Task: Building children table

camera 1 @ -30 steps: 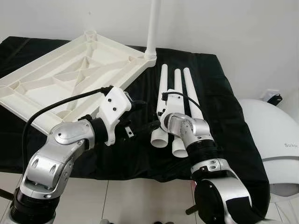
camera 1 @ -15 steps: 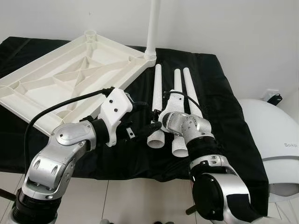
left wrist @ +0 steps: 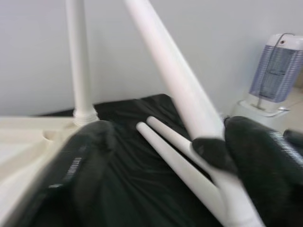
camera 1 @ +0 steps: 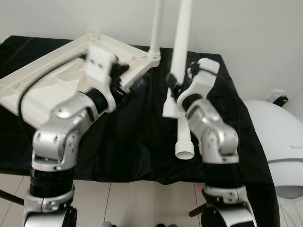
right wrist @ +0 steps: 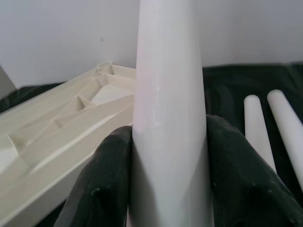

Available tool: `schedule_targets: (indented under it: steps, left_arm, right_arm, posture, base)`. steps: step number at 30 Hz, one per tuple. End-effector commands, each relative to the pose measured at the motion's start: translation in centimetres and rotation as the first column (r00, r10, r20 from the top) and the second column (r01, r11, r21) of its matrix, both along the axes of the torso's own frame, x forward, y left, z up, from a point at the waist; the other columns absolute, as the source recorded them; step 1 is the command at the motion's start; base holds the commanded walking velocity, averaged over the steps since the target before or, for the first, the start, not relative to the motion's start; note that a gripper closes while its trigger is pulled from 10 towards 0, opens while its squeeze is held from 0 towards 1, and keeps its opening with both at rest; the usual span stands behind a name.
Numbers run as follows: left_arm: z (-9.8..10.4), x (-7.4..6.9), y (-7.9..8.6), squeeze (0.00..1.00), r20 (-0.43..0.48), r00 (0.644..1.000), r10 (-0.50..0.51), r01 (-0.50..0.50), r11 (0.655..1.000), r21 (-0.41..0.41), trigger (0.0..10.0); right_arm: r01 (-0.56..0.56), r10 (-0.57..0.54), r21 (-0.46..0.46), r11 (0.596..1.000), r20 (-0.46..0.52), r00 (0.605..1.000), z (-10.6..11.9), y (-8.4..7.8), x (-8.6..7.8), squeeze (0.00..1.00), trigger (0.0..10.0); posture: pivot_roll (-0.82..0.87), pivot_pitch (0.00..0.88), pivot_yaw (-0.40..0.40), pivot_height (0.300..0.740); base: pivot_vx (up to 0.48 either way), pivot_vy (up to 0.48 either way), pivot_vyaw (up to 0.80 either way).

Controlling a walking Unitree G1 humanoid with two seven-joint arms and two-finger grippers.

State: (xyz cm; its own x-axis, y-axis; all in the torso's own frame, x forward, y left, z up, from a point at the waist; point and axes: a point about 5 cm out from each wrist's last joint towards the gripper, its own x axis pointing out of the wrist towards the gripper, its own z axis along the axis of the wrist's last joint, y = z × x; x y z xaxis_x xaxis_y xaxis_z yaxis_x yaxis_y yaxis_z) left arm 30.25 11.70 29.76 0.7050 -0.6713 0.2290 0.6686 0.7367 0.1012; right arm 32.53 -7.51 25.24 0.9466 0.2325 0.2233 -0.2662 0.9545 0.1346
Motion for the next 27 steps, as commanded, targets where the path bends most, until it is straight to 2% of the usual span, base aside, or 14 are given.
schedule_targets:
  steps: [1, 2, 4, 5, 6, 8, 9, 11, 12, 15, 18, 20, 26, 27]
  left_arm:
    - [0.2, 0.1, 0.0, 1.00, -0.013, 1.000, -0.024, 0.024, 0.999, -0.023, 10.0]
    - [0.9, 0.1, -0.1, 1.00, -0.028, 0.997, -0.074, 0.071, 0.994, -0.084, 10.0]
    - [0.9, 0.1, -0.1, 1.00, -0.028, 0.997, -0.074, 0.071, 0.994, -0.084, 10.0]
    - [1.6, -0.1, -0.1, 0.00, -0.031, 0.989, -0.147, 0.141, 0.979, -0.147, 10.0]
    - [2.2, -0.5, -0.1, 0.00, -0.027, 0.974, -0.224, 0.214, 0.957, -0.197, 10.0]
    - [2.2, -0.5, -0.1, 0.00, -0.027, 0.974, -0.224, 0.214, 0.957, -0.197, 10.0]
    - [2.8, -0.7, -0.1, 0.00, -0.025, 0.958, -0.286, 0.271, 0.931, -0.243, 10.0]
    - [2.8, -0.7, -0.1, 0.00, -0.025, 0.958, -0.286, 0.271, 0.931, -0.243, 10.0]
    - [3.2, -0.8, -0.1, 0.00, -0.028, 0.948, -0.318, 0.298, 0.912, -0.280, 10.0]
    - [3.3, 0.1, 0.0, 0.00, -0.092, 0.942, -0.324, 0.274, 0.895, -0.352, 10.0]
    - [3.2, 0.4, 0.0, 0.00, -0.116, 0.944, -0.310, 0.249, 0.896, -0.369, 10.0]
    - [2.6, 1.2, -0.1, 0.00, -0.178, 0.946, -0.269, 0.184, 0.902, -0.390, 10.0]
    - [2.3, 1.5, -0.1, 0.00, -0.214, 0.944, -0.253, 0.150, 0.903, -0.403, 10.0]
    - [2.2, 1.8, 0.1, 0.00, -0.240, 0.943, -0.232, 0.115, 0.901, -0.419, 10.0]
  right_arm:
    - [-0.027, 0.029, -0.034, 0.999, 0.077, 0.997, 0.7, 0.6, -0.6, 0.00, 10.0]
    - [-0.043, 0.052, -0.086, 0.995, 0.104, 0.993, 0.1, 0.9, -0.9, 0.00, 10.0]
    - [-0.043, 0.052, -0.086, 0.995, 0.104, 0.993, 0.1, 0.9, -0.9, 0.00, 10.0]
    - [-0.058, 0.080, -0.155, 0.986, 0.140, 0.987, -0.3, 1.2, -1.2, 0.00, 10.0]
    - [-0.068, 0.103, -0.201, 0.977, 0.169, 0.980, -0.5, 1.4, -1.4, 0.00, 10.0]
    - [-0.068, 0.103, -0.201, 0.977, 0.169, 0.980, -0.5, 1.4, -1.4, 0.00, 10.0]
    - [-0.077, 0.130, -0.250, 0.965, 0.203, 0.970, -0.4, 1.5, -1.9, 0.00, 10.0]
    - [-0.077, 0.130, -0.250, 0.965, 0.203, 0.970, -0.4, 1.5, -1.9, 0.00, 10.0]
    - [-0.081, 0.157, -0.297, 0.952, 0.241, 0.958, -0.2, 1.7, -2.3, 0.00, 10.0]
    - [-0.091, 0.214, -0.373, 0.924, 0.305, 0.928, 0.1, 2.2, -3.2, 0.00, 10.0]
    - [-0.091, 0.226, -0.388, 0.917, 0.320, 0.920, 0.1, 2.3, -3.4, 0.00, 10.0]
    - [-0.078, 0.244, -0.417, 0.906, 0.363, 0.899, 0.3, 2.4, -3.9, 0.00, 10.0]
    - [-0.070, 0.264, -0.444, 0.893, 0.393, 0.881, 0.3, 2.6, -4.3, 0.00, 10.0]
    - [-0.046, 0.260, -0.456, 0.889, 0.417, 0.871, 0.3, 2.7, -4.5, 0.00, 10.0]
  posture:
    - [-0.01, 0.127, -0.017, 0.740]
    - [-0.01, 0.126, -0.012, 0.740]
    - [-0.01, 0.126, -0.012, 0.740]
    - [-0.01, 0.126, -0.009, 0.740]
    - [-0.01, 0.126, -0.006, 0.740]
    - [-0.01, 0.126, -0.006, 0.740]
    - [0.00, 0.126, -0.006, 0.740]
    - [0.00, 0.126, -0.006, 0.740]
    - [0.00, 0.126, -0.005, 0.740]
    - [0.01, 0.126, -0.005, 0.740]
    - [0.01, 0.127, -0.007, 0.740]
    - [0.00, 0.127, -0.006, 0.740]
    - [0.00, 0.128, -0.005, 0.740]
    - [0.00, 0.128, -0.002, 0.740]
  base:
    - [0.000, 0.000, 0.00]
    - [0.000, 0.000, 0.00]
    - [0.000, 0.000, 0.00]
    - [0.000, 0.000, 0.00]
    - [0.000, 0.000, 0.00]
    - [0.000, 0.000, 0.00]
    - [0.000, 0.000, 0.00]
    - [0.000, 0.000, 0.00]
    - [0.000, 0.000, 0.00]
    - [0.000, 0.000, 0.00]
    - [0.000, 0.000, 0.00]
    - [0.000, 0.000, 0.00]
    - [0.000, 0.000, 0.00]
    - [0.000, 0.000, 0.00]
